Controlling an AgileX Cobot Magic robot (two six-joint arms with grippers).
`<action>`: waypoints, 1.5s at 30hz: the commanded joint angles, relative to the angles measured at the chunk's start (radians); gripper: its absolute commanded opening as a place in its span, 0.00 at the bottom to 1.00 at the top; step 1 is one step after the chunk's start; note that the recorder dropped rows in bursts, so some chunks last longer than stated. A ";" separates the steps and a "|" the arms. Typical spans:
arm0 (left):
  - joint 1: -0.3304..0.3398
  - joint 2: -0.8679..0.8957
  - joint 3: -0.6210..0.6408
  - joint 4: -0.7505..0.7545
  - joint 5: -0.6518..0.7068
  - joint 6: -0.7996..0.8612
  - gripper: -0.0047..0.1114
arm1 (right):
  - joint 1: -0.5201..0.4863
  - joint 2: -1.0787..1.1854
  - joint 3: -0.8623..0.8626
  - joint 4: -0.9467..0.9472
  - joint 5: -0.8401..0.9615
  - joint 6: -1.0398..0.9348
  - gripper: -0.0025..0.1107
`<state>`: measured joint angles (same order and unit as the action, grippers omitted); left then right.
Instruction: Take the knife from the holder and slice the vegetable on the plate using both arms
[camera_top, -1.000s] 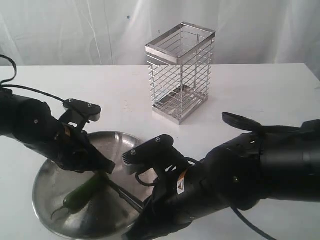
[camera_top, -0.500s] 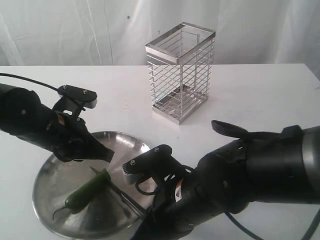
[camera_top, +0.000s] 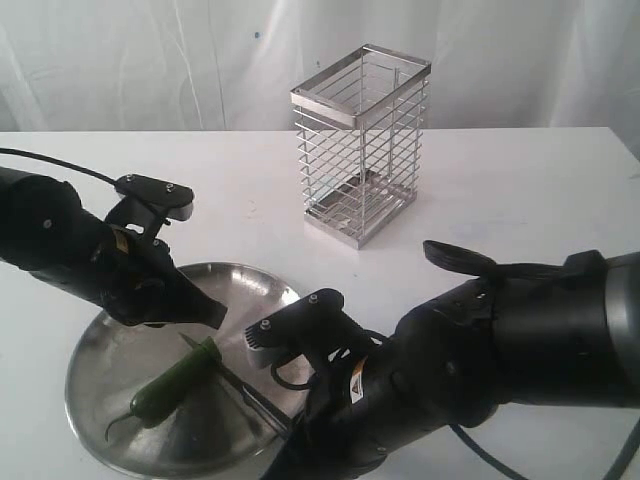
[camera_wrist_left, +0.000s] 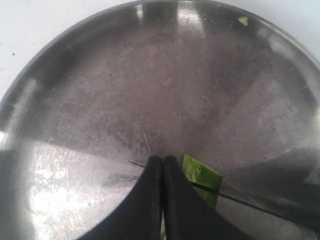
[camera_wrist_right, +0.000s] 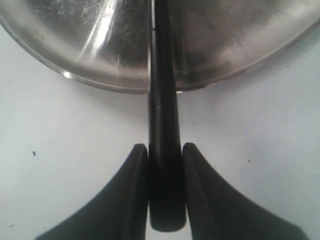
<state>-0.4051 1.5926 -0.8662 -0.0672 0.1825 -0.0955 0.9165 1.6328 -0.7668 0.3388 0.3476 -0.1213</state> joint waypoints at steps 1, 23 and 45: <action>-0.004 0.026 0.006 -0.014 0.018 -0.003 0.04 | 0.002 0.001 0.000 0.001 -0.012 -0.004 0.02; -0.002 0.077 0.026 -0.006 -0.037 0.006 0.04 | 0.002 0.001 0.000 0.006 0.024 -0.002 0.02; -0.006 -0.103 0.028 -0.280 0.134 0.211 0.04 | 0.002 0.007 -0.019 0.008 -0.023 0.005 0.02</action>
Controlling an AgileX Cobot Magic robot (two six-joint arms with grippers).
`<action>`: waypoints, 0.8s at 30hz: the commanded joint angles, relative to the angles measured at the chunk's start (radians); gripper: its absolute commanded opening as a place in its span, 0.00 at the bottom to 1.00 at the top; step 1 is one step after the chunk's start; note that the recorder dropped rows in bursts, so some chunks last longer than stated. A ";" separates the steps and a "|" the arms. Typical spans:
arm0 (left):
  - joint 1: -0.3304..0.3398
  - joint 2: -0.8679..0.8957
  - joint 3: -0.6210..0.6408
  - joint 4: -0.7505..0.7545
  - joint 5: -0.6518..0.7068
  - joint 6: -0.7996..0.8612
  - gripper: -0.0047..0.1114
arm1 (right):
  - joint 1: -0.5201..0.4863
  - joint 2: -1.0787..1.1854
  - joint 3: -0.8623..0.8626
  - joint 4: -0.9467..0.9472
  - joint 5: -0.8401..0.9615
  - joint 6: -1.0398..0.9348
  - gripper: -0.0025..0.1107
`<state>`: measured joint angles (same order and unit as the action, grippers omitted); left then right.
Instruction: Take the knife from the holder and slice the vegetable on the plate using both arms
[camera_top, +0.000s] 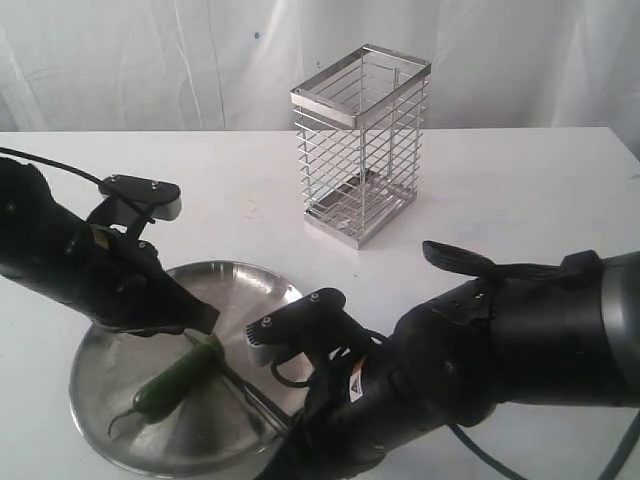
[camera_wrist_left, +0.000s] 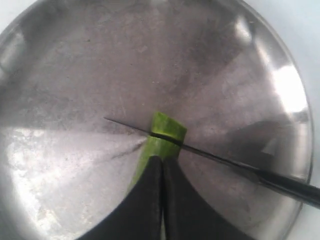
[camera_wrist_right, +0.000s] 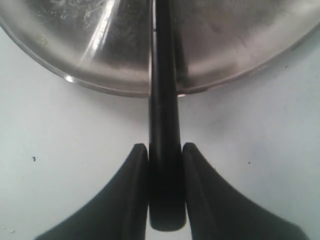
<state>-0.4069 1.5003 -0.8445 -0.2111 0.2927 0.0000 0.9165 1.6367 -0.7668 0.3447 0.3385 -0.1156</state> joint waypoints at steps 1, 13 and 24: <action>-0.004 -0.011 0.006 -0.156 0.024 0.129 0.04 | 0.002 0.007 -0.029 0.003 -0.007 -0.005 0.02; -0.004 -0.011 0.006 -0.181 0.044 0.165 0.04 | 0.002 0.080 -0.116 -0.004 0.015 -0.022 0.02; -0.004 -0.009 0.006 -0.179 0.035 0.201 0.04 | 0.002 0.092 -0.120 -0.004 0.032 -0.024 0.02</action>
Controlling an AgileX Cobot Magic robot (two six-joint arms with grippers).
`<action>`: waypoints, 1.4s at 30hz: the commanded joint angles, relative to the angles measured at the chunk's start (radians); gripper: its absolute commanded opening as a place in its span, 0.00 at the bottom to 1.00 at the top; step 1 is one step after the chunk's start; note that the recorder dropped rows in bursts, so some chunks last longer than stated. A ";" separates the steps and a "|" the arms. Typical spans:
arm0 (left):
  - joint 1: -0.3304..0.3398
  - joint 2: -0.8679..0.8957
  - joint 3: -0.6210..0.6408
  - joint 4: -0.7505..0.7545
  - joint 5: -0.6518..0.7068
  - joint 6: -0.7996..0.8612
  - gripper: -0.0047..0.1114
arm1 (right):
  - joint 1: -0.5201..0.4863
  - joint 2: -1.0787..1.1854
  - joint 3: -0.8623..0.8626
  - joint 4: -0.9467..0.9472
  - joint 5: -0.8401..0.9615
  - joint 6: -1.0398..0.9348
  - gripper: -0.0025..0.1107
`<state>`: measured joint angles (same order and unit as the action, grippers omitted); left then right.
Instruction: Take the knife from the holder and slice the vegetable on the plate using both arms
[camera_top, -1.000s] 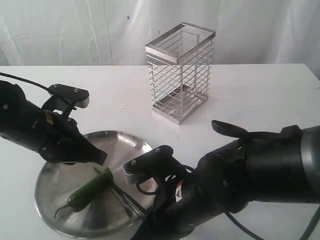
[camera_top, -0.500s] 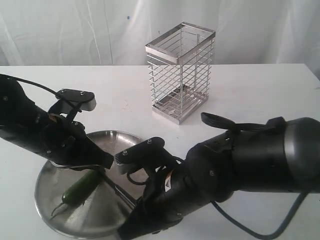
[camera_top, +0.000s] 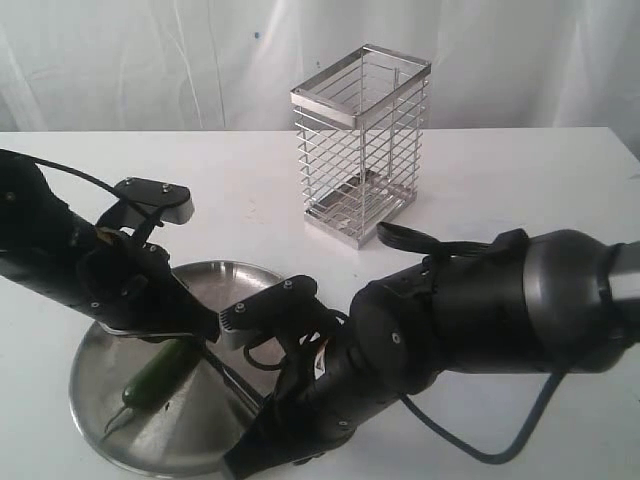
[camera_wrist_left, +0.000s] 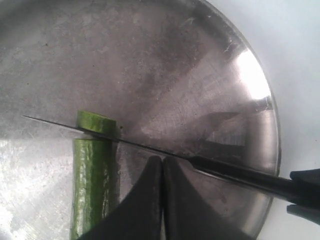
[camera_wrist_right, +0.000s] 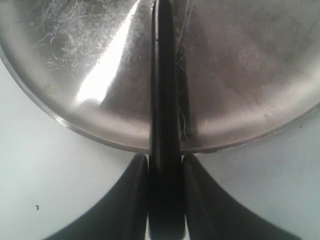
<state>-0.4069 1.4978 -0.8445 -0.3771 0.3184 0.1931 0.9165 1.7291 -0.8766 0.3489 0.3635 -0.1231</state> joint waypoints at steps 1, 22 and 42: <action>-0.004 -0.006 0.006 -0.013 0.008 0.010 0.04 | 0.002 -0.001 -0.010 -0.008 0.007 -0.016 0.02; 0.047 0.079 0.006 0.049 -0.036 0.063 0.04 | 0.002 -0.001 -0.010 -0.008 0.017 -0.016 0.02; 0.366 0.125 -0.030 -0.573 0.202 0.753 0.04 | 0.002 -0.001 -0.010 -0.008 0.025 -0.031 0.02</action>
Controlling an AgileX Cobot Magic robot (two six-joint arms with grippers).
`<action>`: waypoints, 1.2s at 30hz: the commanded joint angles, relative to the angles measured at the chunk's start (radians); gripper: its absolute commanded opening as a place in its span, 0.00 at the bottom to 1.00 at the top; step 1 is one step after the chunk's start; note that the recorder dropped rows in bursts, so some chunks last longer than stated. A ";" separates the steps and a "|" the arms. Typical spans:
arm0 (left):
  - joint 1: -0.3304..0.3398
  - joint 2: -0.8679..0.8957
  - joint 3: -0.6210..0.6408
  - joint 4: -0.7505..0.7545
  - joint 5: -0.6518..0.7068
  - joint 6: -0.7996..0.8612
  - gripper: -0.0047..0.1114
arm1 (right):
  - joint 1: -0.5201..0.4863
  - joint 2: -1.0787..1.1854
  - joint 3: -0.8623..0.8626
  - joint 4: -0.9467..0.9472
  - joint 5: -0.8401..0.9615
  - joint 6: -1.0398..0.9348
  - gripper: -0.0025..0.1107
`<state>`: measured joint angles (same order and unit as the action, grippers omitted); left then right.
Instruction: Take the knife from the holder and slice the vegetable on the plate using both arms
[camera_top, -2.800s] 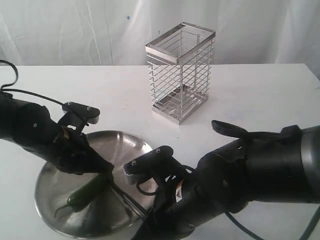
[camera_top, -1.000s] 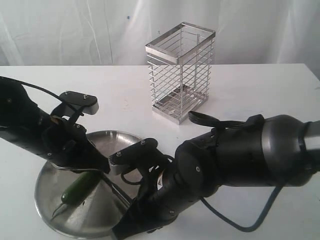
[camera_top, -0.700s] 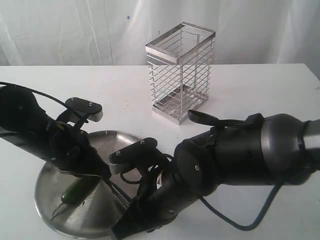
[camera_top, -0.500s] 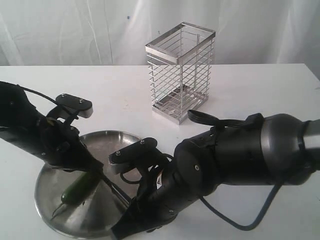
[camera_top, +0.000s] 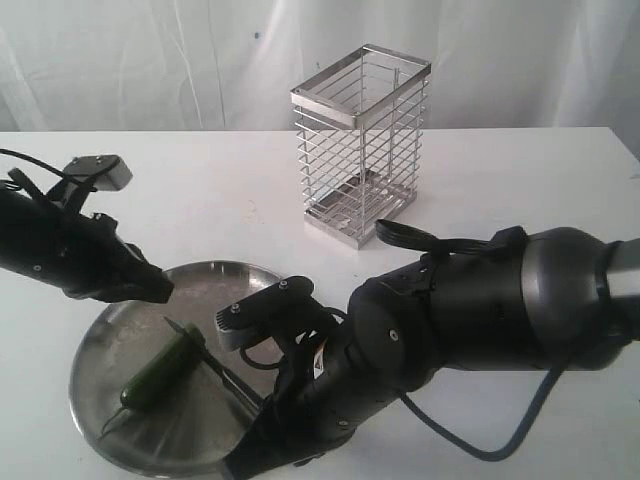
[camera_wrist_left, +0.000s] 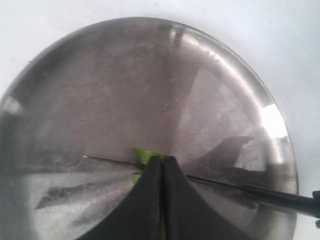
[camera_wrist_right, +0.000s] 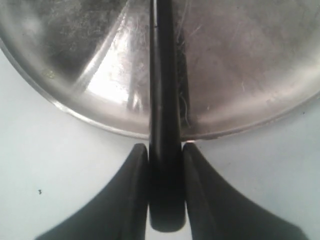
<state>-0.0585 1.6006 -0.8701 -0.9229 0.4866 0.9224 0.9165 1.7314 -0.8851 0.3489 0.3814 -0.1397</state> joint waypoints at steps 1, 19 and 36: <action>0.016 0.030 -0.004 -0.027 0.027 0.024 0.04 | 0.002 -0.003 -0.001 -0.008 0.007 -0.014 0.02; -0.028 0.208 -0.004 -0.116 -0.096 0.103 0.04 | 0.002 -0.003 -0.001 -0.008 0.007 -0.016 0.02; -0.034 0.081 -0.059 -0.078 0.029 0.070 0.04 | 0.002 -0.003 -0.001 -0.008 0.038 -0.016 0.02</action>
<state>-0.0850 1.7044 -0.9272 -1.0241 0.4609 1.0032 0.9165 1.7323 -0.8851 0.3489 0.4136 -0.1407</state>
